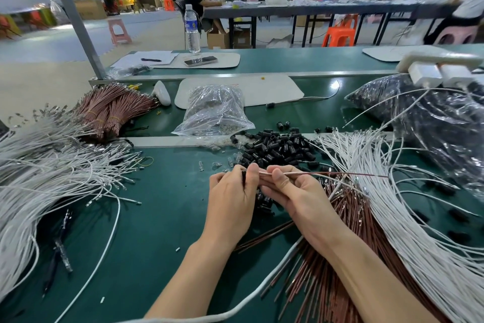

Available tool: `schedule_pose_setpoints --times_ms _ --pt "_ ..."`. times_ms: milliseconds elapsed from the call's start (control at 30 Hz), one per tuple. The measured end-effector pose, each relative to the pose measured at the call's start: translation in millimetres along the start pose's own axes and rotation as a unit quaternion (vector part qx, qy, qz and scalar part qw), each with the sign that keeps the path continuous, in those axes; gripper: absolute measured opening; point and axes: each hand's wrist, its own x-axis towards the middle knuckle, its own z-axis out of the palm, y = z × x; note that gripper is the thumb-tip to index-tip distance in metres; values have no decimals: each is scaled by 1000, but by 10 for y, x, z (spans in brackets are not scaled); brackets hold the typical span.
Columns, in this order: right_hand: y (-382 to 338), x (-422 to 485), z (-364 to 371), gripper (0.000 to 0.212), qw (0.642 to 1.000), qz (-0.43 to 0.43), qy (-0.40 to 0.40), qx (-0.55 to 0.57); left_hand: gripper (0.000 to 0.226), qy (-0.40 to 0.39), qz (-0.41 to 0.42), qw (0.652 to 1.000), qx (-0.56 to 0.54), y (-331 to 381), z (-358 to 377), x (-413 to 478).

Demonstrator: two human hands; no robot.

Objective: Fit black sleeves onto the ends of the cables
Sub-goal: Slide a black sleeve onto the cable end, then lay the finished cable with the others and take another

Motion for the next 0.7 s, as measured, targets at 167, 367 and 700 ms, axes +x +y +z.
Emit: schedule_pose_setpoints --times_ms 167,367,700 --pt "-89 -25 -8 30 998 -31 47 7 45 76 -24 989 -126 25 -71 14" --pt "-307 -25 -113 26 986 -91 143 7 31 179 -98 941 -270 -67 -287 97" --pt "-1630 542 -168 17 982 -135 76 -106 9 67 -58 953 -290 433 -590 931"
